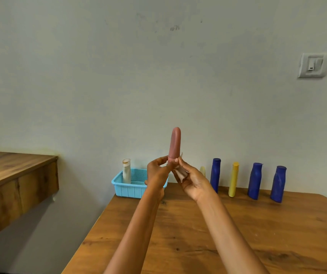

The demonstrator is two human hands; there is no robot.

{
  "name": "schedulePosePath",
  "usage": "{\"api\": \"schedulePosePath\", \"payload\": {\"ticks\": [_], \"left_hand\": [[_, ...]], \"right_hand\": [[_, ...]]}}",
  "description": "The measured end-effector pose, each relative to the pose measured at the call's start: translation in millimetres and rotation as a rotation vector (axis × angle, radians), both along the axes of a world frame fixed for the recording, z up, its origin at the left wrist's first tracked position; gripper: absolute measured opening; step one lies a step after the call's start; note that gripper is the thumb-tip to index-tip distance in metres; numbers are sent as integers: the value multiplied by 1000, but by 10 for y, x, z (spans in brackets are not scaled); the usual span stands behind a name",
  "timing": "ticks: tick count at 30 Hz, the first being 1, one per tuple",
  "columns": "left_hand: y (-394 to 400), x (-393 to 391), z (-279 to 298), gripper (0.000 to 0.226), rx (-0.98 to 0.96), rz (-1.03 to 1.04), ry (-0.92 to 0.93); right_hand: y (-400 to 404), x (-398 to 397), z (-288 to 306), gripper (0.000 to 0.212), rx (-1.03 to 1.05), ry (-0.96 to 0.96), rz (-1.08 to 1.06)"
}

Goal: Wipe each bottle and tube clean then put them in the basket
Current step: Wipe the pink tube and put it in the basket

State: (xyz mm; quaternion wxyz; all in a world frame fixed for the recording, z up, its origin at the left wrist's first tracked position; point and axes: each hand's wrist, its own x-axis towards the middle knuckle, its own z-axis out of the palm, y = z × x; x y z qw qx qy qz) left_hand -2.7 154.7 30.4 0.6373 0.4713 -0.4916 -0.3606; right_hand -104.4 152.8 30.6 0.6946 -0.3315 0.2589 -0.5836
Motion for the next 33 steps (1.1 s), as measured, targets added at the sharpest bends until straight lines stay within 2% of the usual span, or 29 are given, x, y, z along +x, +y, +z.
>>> {"api": "schedulePosePath", "payload": {"ticks": [4, 7, 10, 13, 15, 18, 21, 24, 26, 30, 33], "left_hand": [[-38, -17, -7, 47, -26, -21, 45], [-75, -51, -20, 33, -35, -57, 78], [-80, -91, -41, 24, -38, -83, 109], [-94, -84, -56, 28, -46, -50, 100], [-95, -52, -48, 31, -51, -35, 87], [-65, -19, -31, 31, -56, -26, 57], [-48, -38, -33, 23, -41, -39, 71], [-53, -75, -34, 20, -36, -41, 68], [-65, -102, -45, 12, -25, -41, 64], [-92, -116, -42, 8, -36, 20, 42], [-90, -105, -51, 11, -38, 55, 16]], "right_hand": [[-16, 4, -30, 14, -35, 53, -108], [-33, -7, -22, 13, -77, -10, -157], [-53, -2, -24, 22, -64, -78, -82], [-72, 36, -74, 28, 8, -91, 26], [-72, 47, -91, 27, 15, -53, 26], [-72, 52, -101, 25, -23, 19, -104], [-65, 72, -91, 14, -65, 33, -232], [-60, 82, -59, 20, -126, 21, -291], [-54, 96, -42, 26, -200, 103, -340], [-56, 136, -111, 26, -514, 470, -613], [-53, 87, -165, 19, -618, 517, -721]]}}
